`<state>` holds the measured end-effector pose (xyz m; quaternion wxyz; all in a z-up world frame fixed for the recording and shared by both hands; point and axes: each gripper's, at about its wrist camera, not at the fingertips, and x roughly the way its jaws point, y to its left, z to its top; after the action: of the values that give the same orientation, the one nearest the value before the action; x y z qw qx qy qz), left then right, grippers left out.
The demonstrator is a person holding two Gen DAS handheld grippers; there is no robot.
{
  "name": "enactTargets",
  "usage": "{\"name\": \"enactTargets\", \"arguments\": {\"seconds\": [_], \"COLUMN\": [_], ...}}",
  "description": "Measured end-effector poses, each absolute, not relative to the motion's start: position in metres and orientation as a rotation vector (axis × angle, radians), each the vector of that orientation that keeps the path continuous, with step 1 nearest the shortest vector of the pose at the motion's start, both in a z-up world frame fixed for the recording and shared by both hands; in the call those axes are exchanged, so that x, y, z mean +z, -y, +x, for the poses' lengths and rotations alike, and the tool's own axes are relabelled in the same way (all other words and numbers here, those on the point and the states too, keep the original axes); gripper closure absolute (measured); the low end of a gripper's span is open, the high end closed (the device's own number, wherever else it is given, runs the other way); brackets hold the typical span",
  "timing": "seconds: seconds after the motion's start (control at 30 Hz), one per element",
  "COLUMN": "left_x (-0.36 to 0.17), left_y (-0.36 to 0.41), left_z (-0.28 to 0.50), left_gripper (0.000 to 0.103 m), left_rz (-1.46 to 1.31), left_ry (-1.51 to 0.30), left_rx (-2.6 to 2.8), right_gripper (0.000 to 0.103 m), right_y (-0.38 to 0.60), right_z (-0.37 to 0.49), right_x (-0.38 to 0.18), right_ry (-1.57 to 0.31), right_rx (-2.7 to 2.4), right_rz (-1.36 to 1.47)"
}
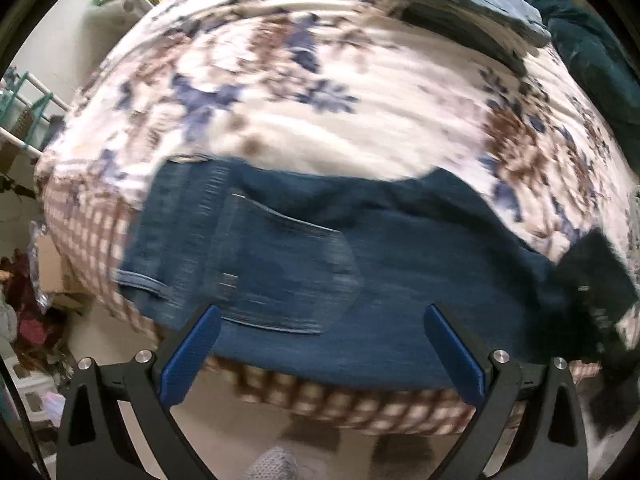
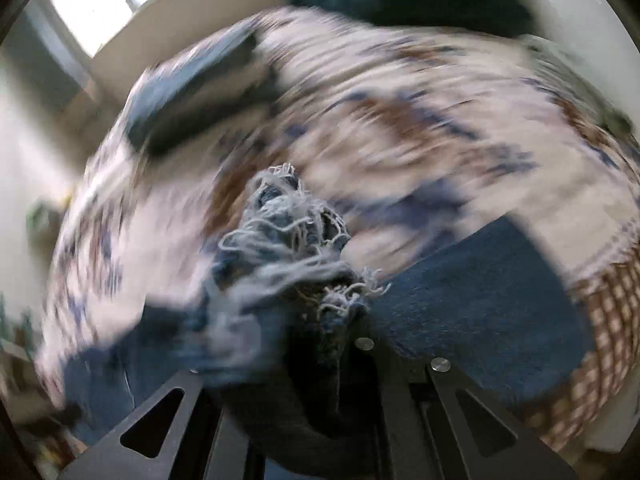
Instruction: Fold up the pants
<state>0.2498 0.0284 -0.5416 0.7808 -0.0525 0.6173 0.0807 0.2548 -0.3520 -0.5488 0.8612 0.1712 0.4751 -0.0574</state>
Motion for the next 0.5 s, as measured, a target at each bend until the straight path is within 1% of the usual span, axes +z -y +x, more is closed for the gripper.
{"name": "enactTargets", "arguments": {"seconds": [0.1, 0.13, 0.17, 0.2, 0.23, 0.3, 0.33, 0.37, 0.5], "left_x": [-0.542, -0.545, -0.547, -0.548, -0.547, -0.543, -0.540, -0.537, -0.539], "left_y": [-0.046, -0.050, -0.054, -0.056, -0.058, -0.057, -0.054, -0.050, -0.024], "left_z": [0.248, 0.249, 0.251, 0.252, 0.254, 0.258, 0.261, 0.265, 0.281], "left_gripper": [0.000, 0.000, 0.000, 0.000, 0.000, 0.000, 0.000, 0.000, 0.000], "left_rz": [-0.086, -0.092, -0.106, -0.118, -0.136, -0.173, -0.183, -0.197, -0.262], "left_ry": [-1.308, -1.309, -1.313, -1.315, -1.314, -1.300, -1.290, -1.280, -1.285], "left_rx": [0.193, 0.198, 0.201, 0.205, 0.208, 0.209, 0.209, 0.203, 0.128], "right_gripper": [0.097, 0.095, 0.091, 0.089, 0.082, 0.056, 0.023, 0.010, 0.010], "right_y": [0.277, 0.251, 0.237, 0.228, 0.220, 0.215, 0.218, 0.223, 0.269], "right_z": [0.251, 0.249, 0.246, 0.245, 0.247, 0.248, 0.250, 0.251, 0.238], "right_x": [-0.571, -0.581, -0.590, -0.598, -0.608, -0.613, -0.611, -0.608, -0.573], "right_ry": [-1.047, -1.075, -1.100, -1.127, -1.173, -1.213, -1.237, -1.259, -1.227], "right_rx": [-0.059, -0.046, -0.048, -0.046, -0.038, 0.016, 0.094, 0.170, 0.315], "right_rz": [0.222, 0.167, 0.145, 0.131, 0.122, 0.166, 0.226, 0.287, 0.541]}}
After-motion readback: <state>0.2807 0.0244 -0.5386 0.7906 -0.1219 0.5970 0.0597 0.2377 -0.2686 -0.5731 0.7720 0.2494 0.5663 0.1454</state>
